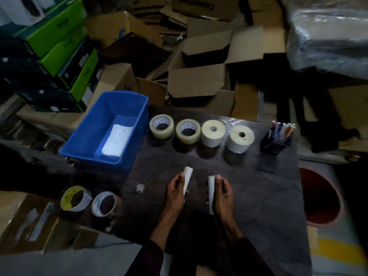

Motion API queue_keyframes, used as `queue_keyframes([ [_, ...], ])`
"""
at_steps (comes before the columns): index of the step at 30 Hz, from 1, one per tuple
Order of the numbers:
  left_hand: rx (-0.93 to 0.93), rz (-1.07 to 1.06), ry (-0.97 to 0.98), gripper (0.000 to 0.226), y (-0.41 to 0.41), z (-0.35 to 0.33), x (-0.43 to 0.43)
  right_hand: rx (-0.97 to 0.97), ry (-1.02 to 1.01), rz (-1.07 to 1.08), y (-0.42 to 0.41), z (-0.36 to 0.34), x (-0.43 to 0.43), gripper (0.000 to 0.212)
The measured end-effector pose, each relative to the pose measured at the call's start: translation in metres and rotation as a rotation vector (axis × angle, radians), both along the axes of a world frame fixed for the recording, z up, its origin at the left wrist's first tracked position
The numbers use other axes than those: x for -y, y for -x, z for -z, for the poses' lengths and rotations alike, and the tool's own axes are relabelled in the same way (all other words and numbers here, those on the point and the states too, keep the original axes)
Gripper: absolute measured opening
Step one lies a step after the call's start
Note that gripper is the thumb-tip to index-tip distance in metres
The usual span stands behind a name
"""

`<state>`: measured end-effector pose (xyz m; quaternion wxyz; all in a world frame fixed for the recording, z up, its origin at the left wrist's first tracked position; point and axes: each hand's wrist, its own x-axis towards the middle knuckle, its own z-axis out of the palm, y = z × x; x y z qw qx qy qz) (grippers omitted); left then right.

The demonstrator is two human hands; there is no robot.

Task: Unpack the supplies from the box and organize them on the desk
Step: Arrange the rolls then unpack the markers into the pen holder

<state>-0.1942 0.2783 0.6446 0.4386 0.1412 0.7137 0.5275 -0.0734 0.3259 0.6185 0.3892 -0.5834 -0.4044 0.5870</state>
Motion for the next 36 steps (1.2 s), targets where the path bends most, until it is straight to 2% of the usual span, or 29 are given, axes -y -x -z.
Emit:
queue_keyframes([
  [4, 0.01, 0.079, 0.023, 0.028, -0.054, -0.011, -0.039, -0.053, 0.028, 0.127, -0.059, -0.012, -0.028, 0.027],
  [9, 0.033, 0.176, -0.007, 0.032, -0.133, -0.013, -0.09, -0.014, 0.02, 0.268, -0.141, -0.009, -0.065, 0.032],
  [17, 0.202, 0.298, -0.11, 0.018, -0.271, 0.004, -0.176, 0.026, -0.01, 0.363, -0.284, 0.003, -0.123, 0.042],
  [21, 0.195, 0.365, -0.141, 0.005, -0.338, 0.026, -0.212, 0.038, -0.049, 0.347, -0.351, 0.015, -0.15, 0.023],
  [25, 0.053, 0.446, -0.145, 0.035, -0.389, 0.042, -0.238, 0.152, -0.056, 0.257, -0.399, 0.051, -0.176, 0.04],
  [27, -0.013, 0.493, -0.123, 0.037, -0.405, 0.05, -0.248, 0.157, -0.054, 0.255, -0.412, 0.06, -0.185, 0.034],
  [29, -0.053, 0.537, -0.018, 0.036, -0.42, 0.063, -0.258, 0.117, -0.066, 0.277, -0.423, 0.072, -0.196, 0.029],
  [33, -0.149, 0.578, 0.091, 0.041, -0.431, 0.103, -0.275, 0.164, -0.002, 0.293, -0.431, 0.112, -0.21, 0.029],
  [36, -0.283, 0.578, 0.133, 0.041, -0.429, 0.14, -0.285, 0.208, 0.063, 0.214, -0.434, 0.144, -0.22, 0.033],
])
